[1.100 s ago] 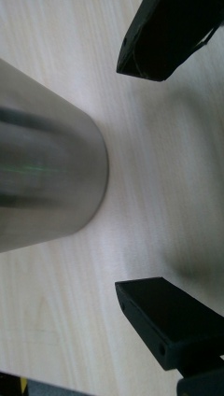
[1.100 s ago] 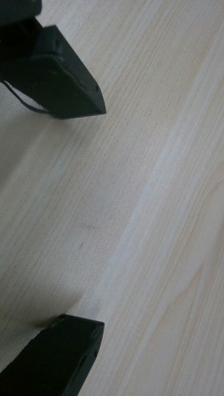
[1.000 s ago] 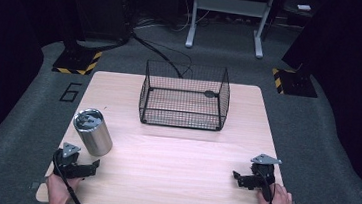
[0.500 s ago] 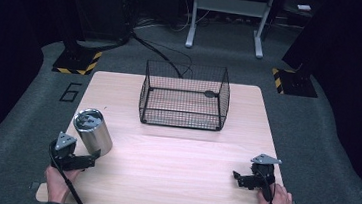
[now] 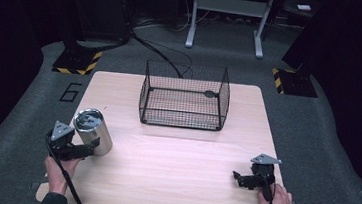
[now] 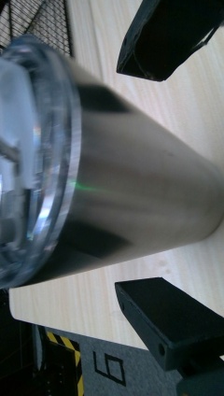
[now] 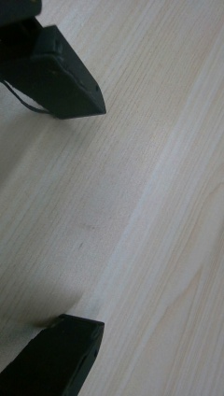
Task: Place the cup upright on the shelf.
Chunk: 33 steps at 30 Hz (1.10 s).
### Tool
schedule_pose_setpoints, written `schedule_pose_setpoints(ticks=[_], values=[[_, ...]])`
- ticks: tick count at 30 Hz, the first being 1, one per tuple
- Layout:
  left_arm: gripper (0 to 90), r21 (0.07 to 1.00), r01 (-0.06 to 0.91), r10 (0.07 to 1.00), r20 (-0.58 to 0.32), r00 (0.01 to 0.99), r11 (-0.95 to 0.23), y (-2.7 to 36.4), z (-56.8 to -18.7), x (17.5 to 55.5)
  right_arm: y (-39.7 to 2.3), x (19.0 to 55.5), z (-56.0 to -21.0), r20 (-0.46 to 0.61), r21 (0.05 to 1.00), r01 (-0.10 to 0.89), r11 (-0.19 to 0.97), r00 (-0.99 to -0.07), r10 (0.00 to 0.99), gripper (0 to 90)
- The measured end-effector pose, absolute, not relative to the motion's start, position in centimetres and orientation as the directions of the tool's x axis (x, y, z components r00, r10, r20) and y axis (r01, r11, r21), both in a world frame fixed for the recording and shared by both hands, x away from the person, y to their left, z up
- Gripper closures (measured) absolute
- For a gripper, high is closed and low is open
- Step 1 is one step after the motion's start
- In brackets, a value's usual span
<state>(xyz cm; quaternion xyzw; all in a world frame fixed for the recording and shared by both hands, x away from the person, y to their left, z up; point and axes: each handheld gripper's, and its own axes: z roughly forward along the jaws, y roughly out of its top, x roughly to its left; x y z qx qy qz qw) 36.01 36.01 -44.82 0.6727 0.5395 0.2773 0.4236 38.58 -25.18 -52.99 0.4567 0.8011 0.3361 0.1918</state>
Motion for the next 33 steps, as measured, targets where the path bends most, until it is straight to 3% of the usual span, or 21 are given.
schedule_pose_setpoints(ticks=[11, 33], values=[[0.0, 0.879, 0.475, 0.956, -0.113, 0.272, -0.032, 36.0, -44.5, 37.4, -25.2, 38.6, -53.0, 0.0, 0.714, 0.603, 0.357, -0.51, 0.86, 0.0], [0.1, 0.909, 0.415, 0.967, -0.08, 0.241, -0.028, 34.9, -44.0, 38.7, -25.2, 38.6, -53.0, 0.0, 0.714, 0.602, 0.358, -0.511, 0.86, 0.0]])
